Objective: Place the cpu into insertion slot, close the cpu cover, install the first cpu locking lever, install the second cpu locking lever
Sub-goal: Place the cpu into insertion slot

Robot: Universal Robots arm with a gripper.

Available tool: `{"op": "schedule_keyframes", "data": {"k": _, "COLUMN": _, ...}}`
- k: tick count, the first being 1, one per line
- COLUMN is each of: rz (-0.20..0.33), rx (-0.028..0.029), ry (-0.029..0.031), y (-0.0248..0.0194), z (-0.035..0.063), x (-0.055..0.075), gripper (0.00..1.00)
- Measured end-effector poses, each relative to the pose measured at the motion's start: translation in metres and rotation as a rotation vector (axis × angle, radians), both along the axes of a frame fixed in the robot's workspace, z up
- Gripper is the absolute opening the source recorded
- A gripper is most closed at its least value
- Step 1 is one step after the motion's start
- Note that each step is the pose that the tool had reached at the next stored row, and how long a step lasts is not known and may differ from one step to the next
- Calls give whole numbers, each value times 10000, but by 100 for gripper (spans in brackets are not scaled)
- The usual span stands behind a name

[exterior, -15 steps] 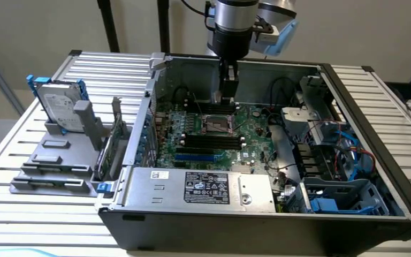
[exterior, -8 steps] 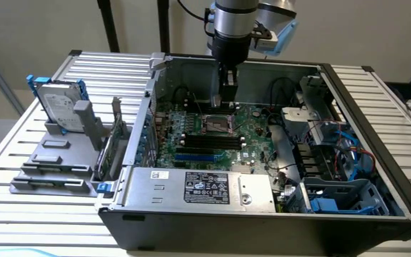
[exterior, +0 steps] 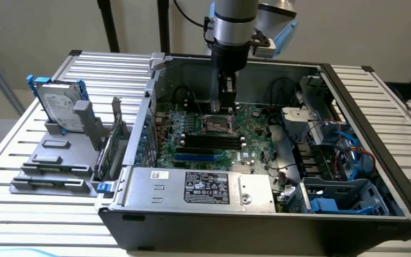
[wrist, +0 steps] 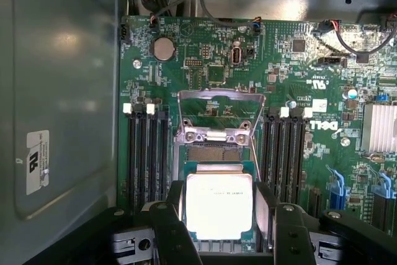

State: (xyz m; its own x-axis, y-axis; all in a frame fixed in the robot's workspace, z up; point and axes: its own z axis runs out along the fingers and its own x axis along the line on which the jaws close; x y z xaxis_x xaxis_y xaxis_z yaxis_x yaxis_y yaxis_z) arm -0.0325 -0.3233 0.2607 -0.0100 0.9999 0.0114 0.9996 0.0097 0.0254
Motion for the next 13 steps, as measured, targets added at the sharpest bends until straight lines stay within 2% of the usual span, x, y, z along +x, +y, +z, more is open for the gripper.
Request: {"op": "schedule_keyframes", "data": {"k": 13, "rz": -22, "rx": -17, "ry": 0, "y": 0, "z": -237, "x": -8, "gripper": 55}}
